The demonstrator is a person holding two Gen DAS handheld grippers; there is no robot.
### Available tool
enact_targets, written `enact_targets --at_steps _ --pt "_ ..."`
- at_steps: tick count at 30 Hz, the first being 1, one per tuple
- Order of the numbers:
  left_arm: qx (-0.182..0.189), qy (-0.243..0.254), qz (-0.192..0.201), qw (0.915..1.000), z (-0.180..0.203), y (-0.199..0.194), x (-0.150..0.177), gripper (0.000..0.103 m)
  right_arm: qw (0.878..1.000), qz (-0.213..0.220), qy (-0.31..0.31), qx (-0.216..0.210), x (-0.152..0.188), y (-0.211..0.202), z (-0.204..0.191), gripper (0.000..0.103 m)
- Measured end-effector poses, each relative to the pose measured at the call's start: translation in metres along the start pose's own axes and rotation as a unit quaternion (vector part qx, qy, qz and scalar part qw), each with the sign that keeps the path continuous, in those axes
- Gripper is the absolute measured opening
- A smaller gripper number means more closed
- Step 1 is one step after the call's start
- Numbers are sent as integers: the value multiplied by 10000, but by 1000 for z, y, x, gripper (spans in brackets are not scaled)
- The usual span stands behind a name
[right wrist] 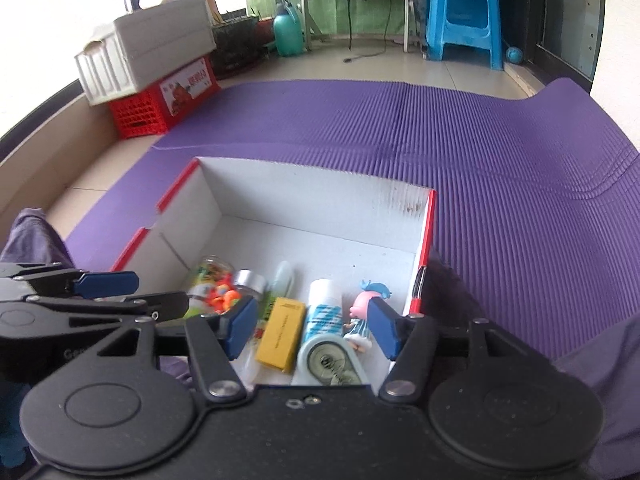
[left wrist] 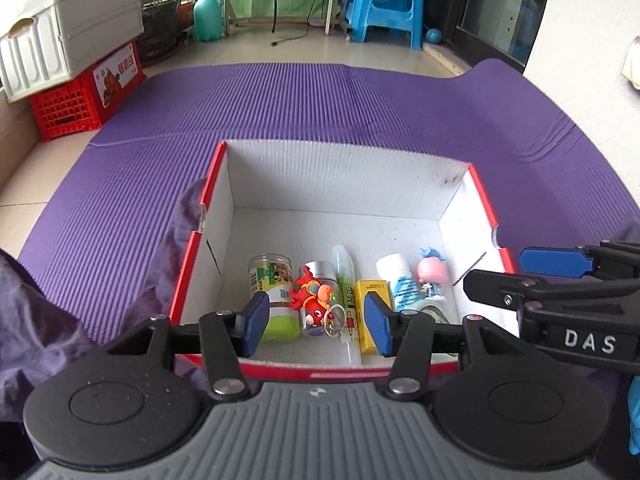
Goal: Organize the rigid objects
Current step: 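Open both tools to release keychain and figurine inside the box, then move both tools back toward the sunglasses and remaining items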
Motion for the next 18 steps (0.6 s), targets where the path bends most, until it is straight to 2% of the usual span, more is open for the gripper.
enact_targets --at_steps 9,13,18 --pt "67 -38 196 9998 2 -51 4 52 9994 297 -33 -184 8 -55 -20 68" --pt "77 -44 320 9994 2 -72 8 62 9989 413 -78 -225 11 -76 -28 72" --pt "117 -60 321 9994 3 -93 18 62 9980 561 -68 -275 14 -101 -37 81"
Point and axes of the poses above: each gripper's, at about its wrist camera, not at the fingertips, and y roughly the way its jaws point, z to its right, x to its underside, the point moved 10 cm from there along y, roughly the way its jaws point, and after that the axes turned 10 degrees about -y, right-handed, at the moved point
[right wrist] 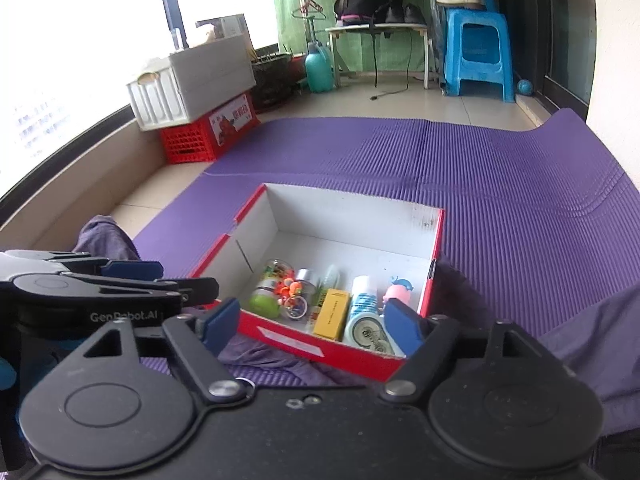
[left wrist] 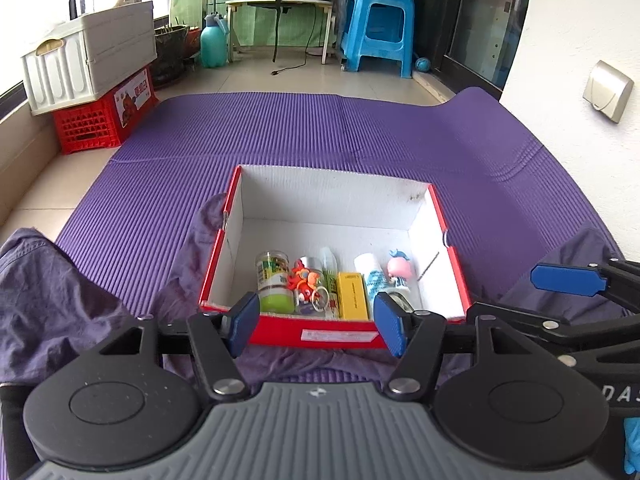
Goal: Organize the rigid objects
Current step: 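Move both tools back toward the sunglasses and remaining items, then lower the left tool to the green highlighter while the right tool approaches the teal sharpener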
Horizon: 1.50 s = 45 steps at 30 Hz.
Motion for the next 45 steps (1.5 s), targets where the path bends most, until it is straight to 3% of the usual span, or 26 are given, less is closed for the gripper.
enact_targets --at_steps 6,10,17,25,28,33,45 --pt "55 30 35 10000 0 -25 13 64 9999 116 -72 -95 6 -26 -16 89" --pt "72 -4 102 9999 -3 -40 20 71 9998 165 -90 -45 12 -38 -23 96" --pt "195 -62 55 9998 -10 -59 42 76 9997 183 -1 -170 31 -55 -36 101" --pt "214 -275 41 9994 -21 -68 64 92 9996 220 -86 -164 57 -69 -47 103" --pt "172 -359 67 9992 -24 -67 71 102 9996 194 26 -210 68 -69 -45 103" --pt "42 -387 -25 9992 -27 -56 88 102 9996 9 126 -250 95 -60 -45 103" --pt "-85 -772 -770 9940 -45 -6 141 102 9985 -477 -73 -258 145 -28 -53 102"
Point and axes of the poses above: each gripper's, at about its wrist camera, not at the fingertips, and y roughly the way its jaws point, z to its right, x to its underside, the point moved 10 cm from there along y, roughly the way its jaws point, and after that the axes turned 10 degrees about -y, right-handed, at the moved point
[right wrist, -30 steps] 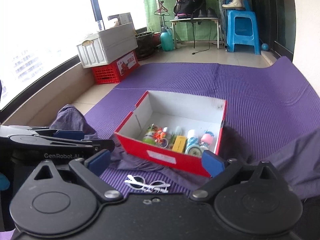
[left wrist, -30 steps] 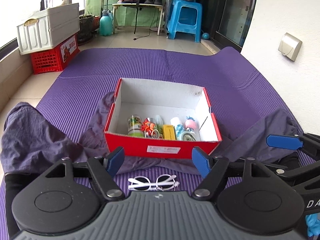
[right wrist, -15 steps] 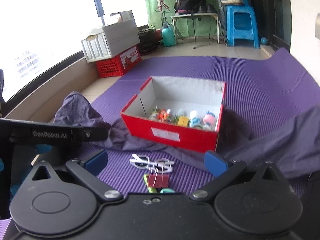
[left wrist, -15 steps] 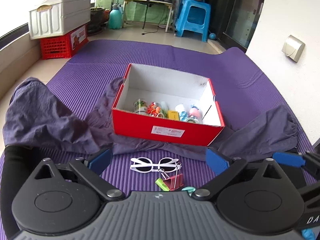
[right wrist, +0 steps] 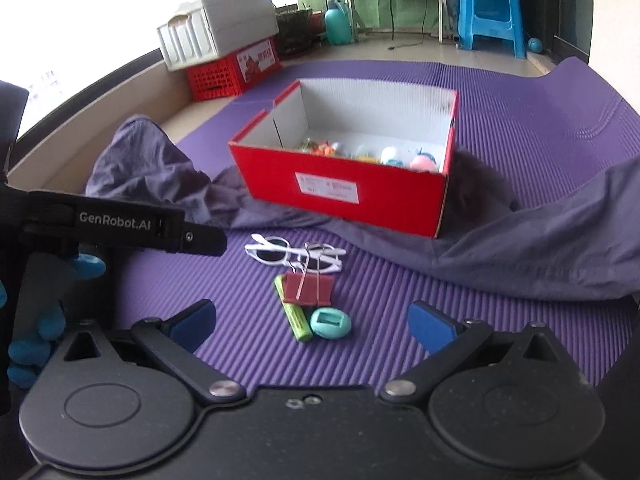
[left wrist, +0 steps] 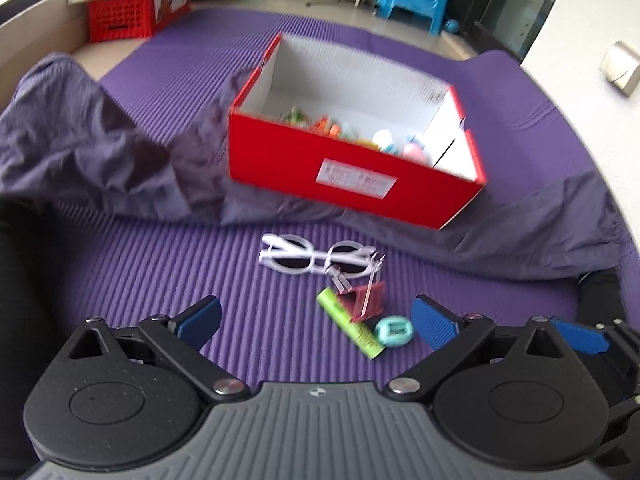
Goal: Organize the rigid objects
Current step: 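Lower the left tool to the green highlighter while the right tool approaches the teal sharpener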
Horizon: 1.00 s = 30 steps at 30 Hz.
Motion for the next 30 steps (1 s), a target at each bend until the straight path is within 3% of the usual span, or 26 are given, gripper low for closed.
enact_targets --at_steps 12,30 --pt "-412 58 -449 9981 -2 58 40 102 9979 -652 -50 23 38 44 15 91" --pt "-598 -278 -635 9958 -7 107 48 102 9945 -1011 -245 -138 51 91 14 77"
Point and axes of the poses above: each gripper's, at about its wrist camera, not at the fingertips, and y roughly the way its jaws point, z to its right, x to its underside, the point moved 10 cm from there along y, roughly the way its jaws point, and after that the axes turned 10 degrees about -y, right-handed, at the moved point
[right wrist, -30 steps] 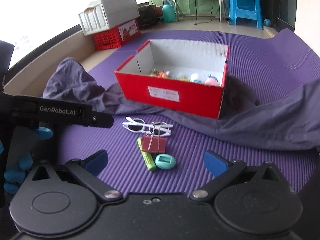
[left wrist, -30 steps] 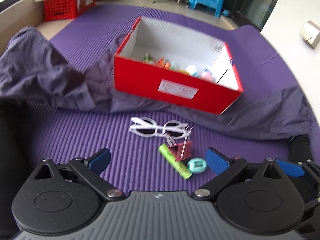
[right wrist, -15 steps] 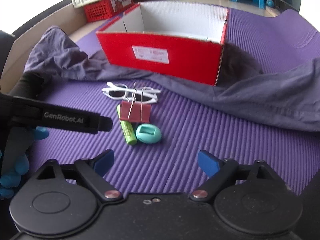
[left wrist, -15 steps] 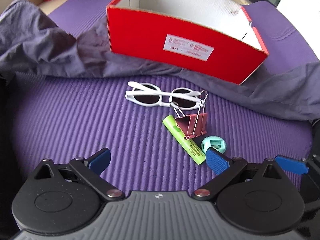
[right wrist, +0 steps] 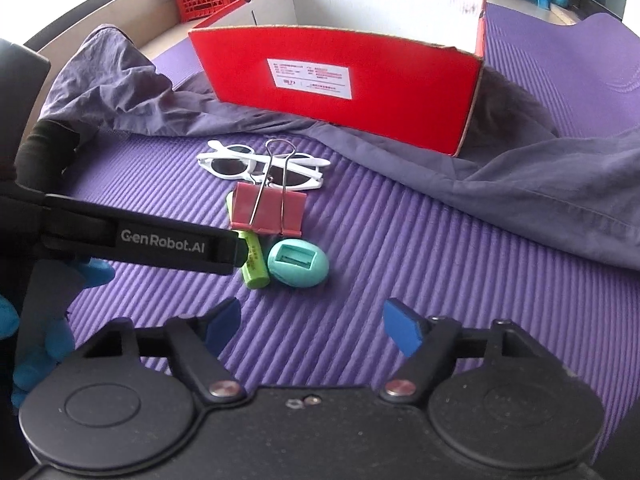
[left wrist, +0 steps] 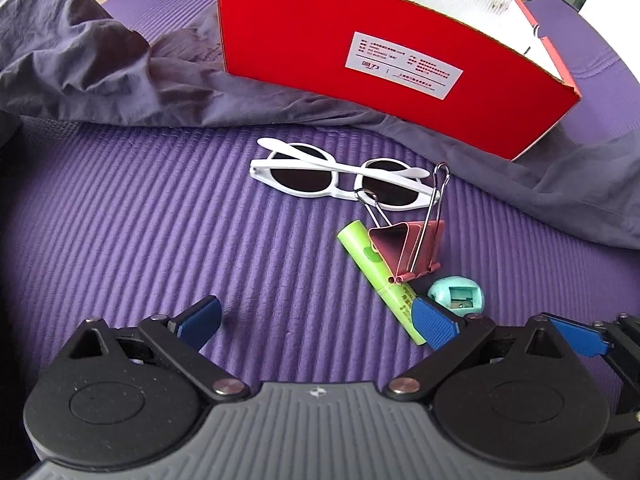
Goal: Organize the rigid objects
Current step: 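Lower the left tool to the green highlighter while the right tool approaches the teal sharpener, then grasp the green highlighter with the left tool while the right tool grasps the teal sharpener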
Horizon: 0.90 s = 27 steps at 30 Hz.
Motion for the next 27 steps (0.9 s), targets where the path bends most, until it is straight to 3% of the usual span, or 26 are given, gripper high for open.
enact_targets --at_steps 5,18,24,26,27 --pt "74 21 87 9999 4 2 -3 102 9999 -97 -57 15 0 11 -1 73" --pt "-228 373 358 9984 7 7 -7 102 9998 -4 -140 115 -12 25 3 54" --pt "-333 430 524 9971 5 2 -5 87 9987 75 -418 298 -13 29 -4 53" --pt "-427 465 615 9961 3 -1 -6 66 9981 110 -484 353 -14 30 -5 48" --pt "-422 516 649 9957 3 -2 -6 64 9981 117 -486 365 -14 30 -5 48"
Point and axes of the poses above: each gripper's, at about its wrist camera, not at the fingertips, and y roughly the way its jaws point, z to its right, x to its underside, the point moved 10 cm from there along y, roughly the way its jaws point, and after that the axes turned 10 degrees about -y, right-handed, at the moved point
